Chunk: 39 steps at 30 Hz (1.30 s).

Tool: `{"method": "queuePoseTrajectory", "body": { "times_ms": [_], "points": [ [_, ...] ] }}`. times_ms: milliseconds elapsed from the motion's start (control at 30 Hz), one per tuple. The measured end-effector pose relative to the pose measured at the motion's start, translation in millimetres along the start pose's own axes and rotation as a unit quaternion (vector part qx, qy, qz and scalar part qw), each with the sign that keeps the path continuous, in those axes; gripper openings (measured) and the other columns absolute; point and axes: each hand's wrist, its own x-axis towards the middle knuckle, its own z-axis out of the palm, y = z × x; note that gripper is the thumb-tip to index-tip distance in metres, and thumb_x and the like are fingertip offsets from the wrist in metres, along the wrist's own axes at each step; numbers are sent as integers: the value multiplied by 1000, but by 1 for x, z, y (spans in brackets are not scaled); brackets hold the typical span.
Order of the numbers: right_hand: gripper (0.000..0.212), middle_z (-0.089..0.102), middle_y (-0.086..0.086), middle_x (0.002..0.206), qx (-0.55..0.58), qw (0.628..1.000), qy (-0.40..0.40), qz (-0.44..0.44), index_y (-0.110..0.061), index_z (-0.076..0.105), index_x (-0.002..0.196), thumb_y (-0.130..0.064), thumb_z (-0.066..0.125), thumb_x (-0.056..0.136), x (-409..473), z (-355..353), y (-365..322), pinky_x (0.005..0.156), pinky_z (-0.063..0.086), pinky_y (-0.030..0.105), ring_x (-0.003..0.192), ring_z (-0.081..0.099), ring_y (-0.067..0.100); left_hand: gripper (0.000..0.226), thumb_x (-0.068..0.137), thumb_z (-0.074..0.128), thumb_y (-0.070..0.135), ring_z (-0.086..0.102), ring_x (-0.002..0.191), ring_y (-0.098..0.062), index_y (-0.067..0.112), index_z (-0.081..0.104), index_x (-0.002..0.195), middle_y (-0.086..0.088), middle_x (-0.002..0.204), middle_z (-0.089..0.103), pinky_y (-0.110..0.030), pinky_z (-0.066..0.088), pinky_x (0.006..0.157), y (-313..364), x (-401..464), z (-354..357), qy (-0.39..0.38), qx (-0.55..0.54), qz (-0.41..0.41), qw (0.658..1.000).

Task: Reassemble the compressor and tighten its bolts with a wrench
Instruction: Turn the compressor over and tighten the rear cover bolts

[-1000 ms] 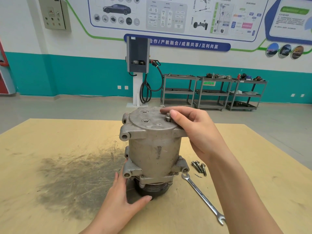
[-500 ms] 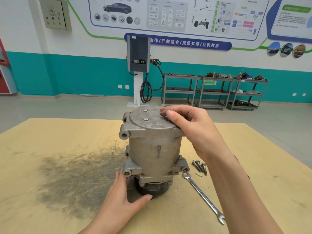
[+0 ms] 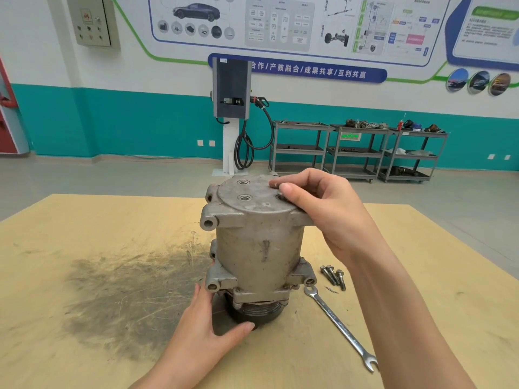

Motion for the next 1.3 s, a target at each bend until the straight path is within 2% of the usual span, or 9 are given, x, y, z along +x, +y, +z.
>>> {"method": "queuePoseTrajectory", "body": {
  "times_ms": [133, 300, 467, 567, 700, 833, 1000, 1200, 1300],
  "points": [
    [5, 75, -4, 94, -18, 999, 33, -17, -17, 72, 90, -18, 73, 85, 0, 3, 0, 79, 54, 19, 89, 67, 6, 102, 50, 54, 94, 26, 146, -20, 53, 20, 137, 22, 148, 39, -47, 29, 116, 0, 0, 0, -2, 4, -3, 1000],
    [19, 75, -13, 100, -47, 998, -10, -27, -28, 75, 98, -16, 61, 95, -4, -1, -3, 89, 51, 20, 100, 65, 1, 106, 53, 58, 89, 27, 146, -20, 46, 22, 143, 23, 147, 40, -47, 28, 117, 1, 0, 0, 0, -7, 1, 1000],
    [1, 74, -13, 90, -72, 996, 41, -31, -24, 73, 87, -25, 73, 86, -2, 6, -2, 79, 51, 22, 88, 65, 0, 117, 49, 53, 95, 25, 147, -18, 42, 20, 147, 21, 150, 37, -46, 28, 117, 1, 0, -1, -6, -6, -8, 1000],
    [12, 72, -14, 87, -108, 989, 89, -51, -26, 71, 82, -35, 78, 79, -1, 10, 0, 81, 53, 27, 89, 65, 2, 119, 47, 51, 97, 24, 147, -17, 41, 19, 148, 21, 151, 36, -46, 28, 117, 1, -1, -1, -7, -4, -12, 1000],
    [9, 73, -19, 90, -83, 993, 55, -60, -30, 74, 95, -32, 70, 88, -3, 3, -1, 73, 51, 14, 89, 65, -4, 122, 46, 49, 98, 23, 147, -16, 40, 19, 149, 19, 152, 35, -45, 27, 118, 2, -1, -1, -9, -6, -16, 1000],
    [13, 75, -15, 96, -59, 997, 27, -45, -24, 77, 94, -18, 67, 91, -2, -2, -4, 83, 53, 22, 96, 65, 0, 113, 52, 57, 90, 26, 146, -17, 41, 21, 148, 21, 149, 38, -45, 29, 117, 3, -1, 0, -5, -14, -10, 1000],
    [6, 75, -3, 87, -46, 998, 42, -21, -19, 75, 87, -21, 70, 88, -1, 1, -3, 78, 54, 31, 84, 66, 11, 109, 54, 59, 86, 27, 145, -14, 42, 22, 147, 21, 149, 39, -43, 28, 118, 2, -1, 0, -3, -17, -8, 1000],
    [7, 73, -12, 83, -38, 997, 54, -41, -18, 70, 84, -22, 75, 84, 1, 2, 1, 70, 51, 13, 76, 64, -4, 86, 59, 62, 77, 33, 141, -9, 53, 27, 134, 35, 136, 43, -41, 29, 117, 4, -1, -1, 6, -10, 15, 1000],
    [11, 73, -16, 96, -61, 997, 14, -46, -27, 73, 98, -21, 70, 89, 0, -2, 1, 80, 51, 15, 94, 64, -5, 79, 61, 64, 73, 38, 136, -1, 57, 29, 129, 41, 130, 43, -33, 31, 115, 5, -2, -1, 11, -9, 29, 999]
  ]
}}
